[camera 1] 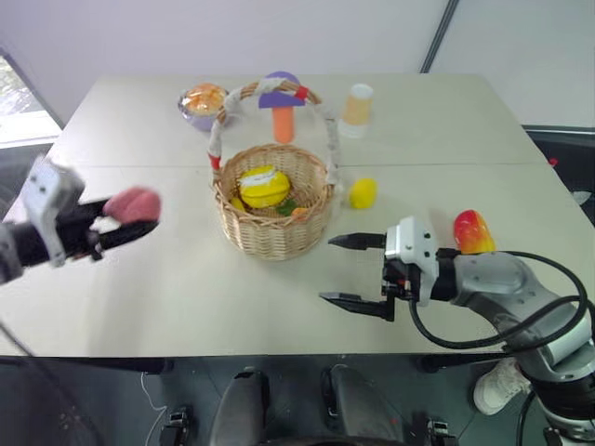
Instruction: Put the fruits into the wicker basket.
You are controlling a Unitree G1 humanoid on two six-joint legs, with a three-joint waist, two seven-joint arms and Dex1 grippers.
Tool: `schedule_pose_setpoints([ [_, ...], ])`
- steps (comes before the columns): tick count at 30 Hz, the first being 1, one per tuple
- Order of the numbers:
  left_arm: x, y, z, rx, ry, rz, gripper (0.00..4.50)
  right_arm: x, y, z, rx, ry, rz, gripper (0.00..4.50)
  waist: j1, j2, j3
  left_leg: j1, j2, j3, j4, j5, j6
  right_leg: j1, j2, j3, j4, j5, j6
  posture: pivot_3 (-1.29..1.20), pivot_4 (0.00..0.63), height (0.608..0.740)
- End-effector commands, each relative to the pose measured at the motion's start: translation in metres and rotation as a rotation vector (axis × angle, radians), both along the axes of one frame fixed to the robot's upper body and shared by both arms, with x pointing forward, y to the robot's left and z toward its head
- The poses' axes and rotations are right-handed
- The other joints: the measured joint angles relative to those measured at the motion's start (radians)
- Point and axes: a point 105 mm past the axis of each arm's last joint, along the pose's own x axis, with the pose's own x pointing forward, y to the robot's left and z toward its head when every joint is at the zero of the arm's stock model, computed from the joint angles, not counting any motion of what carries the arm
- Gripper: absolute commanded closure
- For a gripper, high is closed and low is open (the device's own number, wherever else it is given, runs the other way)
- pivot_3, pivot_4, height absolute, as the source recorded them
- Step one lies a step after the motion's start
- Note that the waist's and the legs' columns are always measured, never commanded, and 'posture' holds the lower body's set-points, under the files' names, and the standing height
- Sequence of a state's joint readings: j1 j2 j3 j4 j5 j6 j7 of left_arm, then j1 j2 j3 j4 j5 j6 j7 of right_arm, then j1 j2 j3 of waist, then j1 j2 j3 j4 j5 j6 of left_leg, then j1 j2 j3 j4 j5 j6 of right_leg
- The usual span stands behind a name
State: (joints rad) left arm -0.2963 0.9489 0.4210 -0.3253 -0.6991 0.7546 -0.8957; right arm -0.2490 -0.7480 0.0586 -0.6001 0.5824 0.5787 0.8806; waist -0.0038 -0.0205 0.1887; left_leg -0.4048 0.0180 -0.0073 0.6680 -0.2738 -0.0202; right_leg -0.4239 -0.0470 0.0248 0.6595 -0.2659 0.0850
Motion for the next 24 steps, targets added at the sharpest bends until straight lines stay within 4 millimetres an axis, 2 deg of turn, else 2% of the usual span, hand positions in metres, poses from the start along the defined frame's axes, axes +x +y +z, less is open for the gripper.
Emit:
schedule_pose_setpoints([
  [1, 0.019, -0.054, 0.004, 0.056, -0.098, -0.047, 2.16, 0.011, -0.006, 0.011, 0.010, -0.069, -0.051, 0.00, -0.001, 0.000, 0.000, 0.000, -0.002, 0.000, 0.000, 0.000, 0.000, 0.001, 0.000, 0.000, 0.000, 0.000, 0.000, 0.00, 0.150, 0.740],
  [5, 0.050, -0.084, -0.009, 0.058, -0.080, -0.013, 2.16, 0.025, -0.016, 0.008, 0.000, -0.094, -0.134, 0.00, -0.015, -0.001, 0.000, 0.001, -0.003, 0.001, 0.000, 0.000, 0.000, 0.000, 0.002, 0.002, 0.001, 0.000, 0.001, 0.00, 0.150, 0.740],
  [7, 0.049, -0.100, -0.016, 0.070, -0.065, -0.077, 2.16, 0.036, -0.025, 0.006, -0.002, -0.101, -0.208, 0.00, -0.019, -0.001, 0.000, 0.001, -0.002, 0.001, 0.000, 0.000, 0.000, -0.001, 0.003, 0.002, 0.002, 0.000, 0.000, 0.00, 0.150, 0.740],
  [8, 0.048, -0.105, -0.019, 0.060, -0.053, -0.101, 1.15, 0.041, -0.029, 0.005, -0.007, -0.108, -0.245, 0.00, -0.019, -0.001, 0.000, 0.001, -0.002, 0.001, -0.001, 0.000, 0.000, -0.002, 0.004, 0.003, 0.002, 0.000, 0.000, 0.00, 0.150, 0.740],
  [11, 0.053, -0.111, -0.019, 0.048, -0.051, -0.100, 0.07, 0.060, -0.046, -0.001, -0.043, -0.137, -0.354, 0.00, -0.012, -0.001, 0.000, 0.001, -0.002, 0.001, -0.001, 0.000, 0.000, -0.003, 0.004, 0.003, 0.003, 0.000, 0.000, 0.00, 0.150, 0.740],
  [14, 0.053, -0.114, -0.008, -0.012, -0.081, -0.127, 0.07, 0.086, -0.058, -0.006, -0.078, -0.173, -0.482, 0.00, -0.013, -0.001, 0.000, 0.000, -0.002, 0.002, 0.000, 0.000, 0.000, -0.003, 0.003, 0.003, 0.003, 0.000, 0.000, 0.00, 0.150, 0.740],
  [17, 0.043, -0.115, -0.002, -0.050, -0.102, -0.192, 0.07, 0.110, -0.059, -0.005, 0.006, -0.141, -0.599, 0.00, -0.017, -0.001, 0.000, 0.001, -0.002, 0.002, 0.000, 0.000, 0.000, -0.003, 0.003, 0.003, 0.003, 0.000, 0.000, 0.00, 0.150, 0.740],
  [21, 0.031, -0.106, -0.011, -0.059, -0.064, -0.233, 0.07, 0.137, -0.057, -0.002, 0.124, -0.096, -0.710, 0.00, -0.020, 0.000, 0.000, 0.001, -0.001, 0.001, -0.001, 0.001, -0.001, -0.003, 0.004, 0.003, 0.004, 0.000, -0.001, 0.00, 0.150, 0.740],
  [24, 0.026, -0.101, -0.020, -0.063, -0.034, -0.220, 0.07, 0.165, -0.060, -0.006, 0.198, 0.005, -0.872, 0.00, -0.018, 0.000, 0.000, 0.001, -0.001, 0.001, -0.001, 0.001, -0.002, -0.003, 0.003, 0.004, 0.004, 0.000, -0.001, 0.00, 0.150, 0.740],
])
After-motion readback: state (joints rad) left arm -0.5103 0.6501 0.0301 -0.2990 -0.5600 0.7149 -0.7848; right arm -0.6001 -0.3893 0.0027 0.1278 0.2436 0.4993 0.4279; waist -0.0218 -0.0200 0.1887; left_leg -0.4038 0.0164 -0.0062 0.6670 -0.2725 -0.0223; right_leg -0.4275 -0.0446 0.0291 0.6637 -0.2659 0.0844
